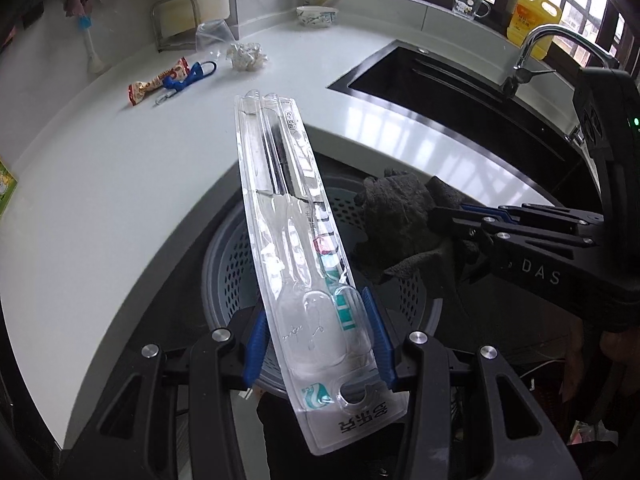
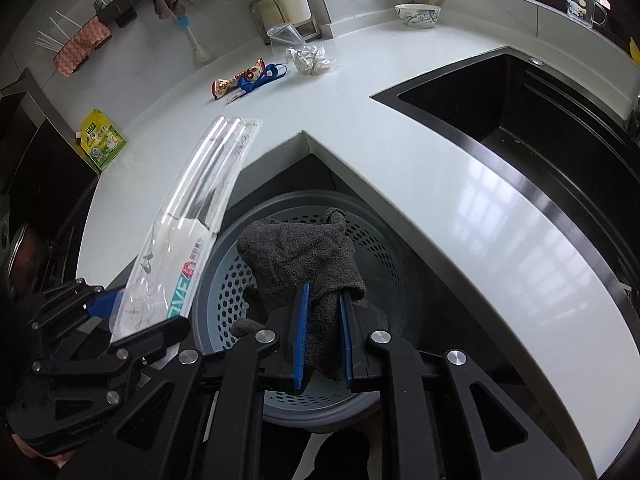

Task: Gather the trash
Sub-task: 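Open the left gripper to drop the package while the right gripper releases the cloth into the bin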

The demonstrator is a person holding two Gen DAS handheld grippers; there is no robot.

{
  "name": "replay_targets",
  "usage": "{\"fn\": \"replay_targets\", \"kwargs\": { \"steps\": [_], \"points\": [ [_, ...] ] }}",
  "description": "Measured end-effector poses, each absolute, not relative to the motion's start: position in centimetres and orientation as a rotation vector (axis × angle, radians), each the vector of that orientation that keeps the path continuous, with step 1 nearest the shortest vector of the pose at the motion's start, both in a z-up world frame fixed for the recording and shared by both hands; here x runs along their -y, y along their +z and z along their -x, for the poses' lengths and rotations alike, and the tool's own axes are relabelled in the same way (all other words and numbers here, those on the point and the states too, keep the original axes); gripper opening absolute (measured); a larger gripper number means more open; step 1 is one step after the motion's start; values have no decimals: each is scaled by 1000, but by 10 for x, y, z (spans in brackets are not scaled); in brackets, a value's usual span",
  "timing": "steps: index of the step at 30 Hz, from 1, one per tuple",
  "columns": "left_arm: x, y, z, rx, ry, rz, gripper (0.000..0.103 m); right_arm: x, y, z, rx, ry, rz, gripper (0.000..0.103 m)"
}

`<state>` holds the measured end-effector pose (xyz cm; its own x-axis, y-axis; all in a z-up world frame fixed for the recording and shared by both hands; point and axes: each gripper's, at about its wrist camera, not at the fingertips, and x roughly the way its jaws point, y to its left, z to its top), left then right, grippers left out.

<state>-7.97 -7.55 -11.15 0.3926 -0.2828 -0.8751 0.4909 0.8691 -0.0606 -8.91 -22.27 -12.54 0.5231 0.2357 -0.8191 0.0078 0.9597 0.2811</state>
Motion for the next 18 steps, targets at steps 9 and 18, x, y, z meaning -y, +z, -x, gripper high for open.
{"fn": "replay_targets", "kwargs": {
  "steps": [9, 18],
  "points": [
    [78, -163, 73, -1171, -476, -245, 45, 220, -156, 81, -1055, 130, -272, 14],
    [71, -164, 60, -1162, -405, -190, 73, 224, -167, 70, -1077, 116, -277, 48]
  ]
}}
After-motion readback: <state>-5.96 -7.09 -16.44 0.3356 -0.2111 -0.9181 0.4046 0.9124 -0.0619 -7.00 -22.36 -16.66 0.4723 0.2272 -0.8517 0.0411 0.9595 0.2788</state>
